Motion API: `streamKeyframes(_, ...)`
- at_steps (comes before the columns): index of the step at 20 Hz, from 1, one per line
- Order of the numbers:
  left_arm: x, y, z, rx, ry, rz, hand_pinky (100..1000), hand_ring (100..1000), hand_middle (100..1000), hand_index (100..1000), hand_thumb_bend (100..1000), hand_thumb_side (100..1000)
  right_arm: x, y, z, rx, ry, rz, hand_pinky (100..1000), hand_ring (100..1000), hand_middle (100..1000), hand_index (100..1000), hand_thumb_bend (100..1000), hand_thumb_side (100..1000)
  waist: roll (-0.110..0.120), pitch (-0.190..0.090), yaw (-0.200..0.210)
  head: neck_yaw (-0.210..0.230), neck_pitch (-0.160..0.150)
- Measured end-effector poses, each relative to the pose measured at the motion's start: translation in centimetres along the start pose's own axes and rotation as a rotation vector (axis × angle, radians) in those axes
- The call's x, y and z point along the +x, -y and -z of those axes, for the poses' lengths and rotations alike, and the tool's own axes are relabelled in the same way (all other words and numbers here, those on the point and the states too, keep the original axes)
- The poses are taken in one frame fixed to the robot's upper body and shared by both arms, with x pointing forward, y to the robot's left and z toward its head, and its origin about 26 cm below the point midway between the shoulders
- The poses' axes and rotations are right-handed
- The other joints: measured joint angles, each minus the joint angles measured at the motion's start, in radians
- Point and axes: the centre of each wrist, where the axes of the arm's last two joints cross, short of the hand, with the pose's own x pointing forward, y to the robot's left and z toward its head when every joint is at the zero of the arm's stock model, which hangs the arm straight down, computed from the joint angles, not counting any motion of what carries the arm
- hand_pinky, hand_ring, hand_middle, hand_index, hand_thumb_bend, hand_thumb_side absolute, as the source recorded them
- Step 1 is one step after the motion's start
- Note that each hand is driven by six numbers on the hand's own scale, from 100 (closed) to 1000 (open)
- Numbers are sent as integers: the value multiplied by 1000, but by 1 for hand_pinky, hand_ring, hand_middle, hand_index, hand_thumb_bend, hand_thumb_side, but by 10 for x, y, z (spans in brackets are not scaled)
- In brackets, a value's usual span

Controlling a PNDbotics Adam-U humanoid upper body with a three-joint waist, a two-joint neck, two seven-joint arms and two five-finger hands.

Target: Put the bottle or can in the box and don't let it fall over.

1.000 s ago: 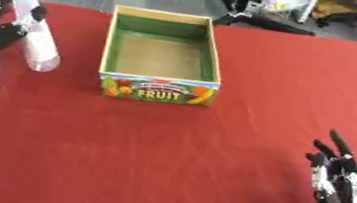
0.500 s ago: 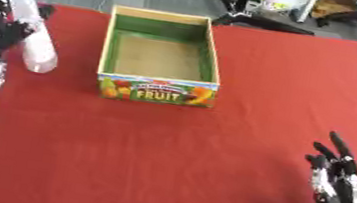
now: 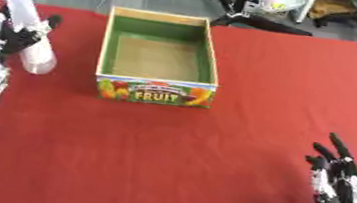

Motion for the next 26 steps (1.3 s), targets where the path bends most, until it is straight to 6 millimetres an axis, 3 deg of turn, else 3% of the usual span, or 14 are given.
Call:
streamKeyframes(4,-1,3,-1,-21,-1,-1,670,1000,764,733,583,163,0,0,0,0,0,0,794,897,1000,952,100,470,0,0,0,0,0)
streamKeyframes(5,-1,3,-1,-25,0,0,634,1000,713,702,506,100,0,0,0,0,0,0,794,897,1000,952,100,470,0,0,0,-1,0)
streamKeyframes(8,-1,3,-1,-43,5,8,539,1000,568,609,343,100,0,0,0,0,0,0,794,897,1000,952,100,470,-2,0,0,-1,0)
streamKeyframes(9,-1,3,-1,-48,6,9,531,1000,556,600,334,100,0,0,0,0,0,0,794,897,1000,952,100,470,-2,0,1,-1,0)
streamKeyframes(11,-1,3,-1,-57,10,14,377,1000,403,467,144,100,0,0,0,0,0,0,794,897,1000,952,100,470,-2,0,1,-1,0)
streamKeyframes(12,-1,3,-1,-61,12,15,330,1000,362,428,100,100,0,0,0,0,0,0,794,897,1000,952,100,470,-2,0,1,-2,0)
streamKeyframes(14,0,3,-1,-65,18,14,278,1000,286,357,100,100,0,0,0,0,0,0,794,897,1000,952,100,470,-3,0,1,-3,0)
streamKeyframes(19,14,5,3,-67,85,6,263,1000,256,331,100,100,0,0,0,0,0,0,795,897,1000,952,100,470,-3,0,1,-6,0)
streamKeyframes(22,38,8,10,-70,161,-13,261,1000,252,332,100,100,0,0,0,0,0,0,795,897,1000,952,100,470,-3,0,1,-9,0)
streamKeyframes(26,84,18,22,-116,282,-71,263,1000,249,333,100,100,0,0,0,2,0,0,795,898,1000,953,100,470,-3,0,-7,-9,0)
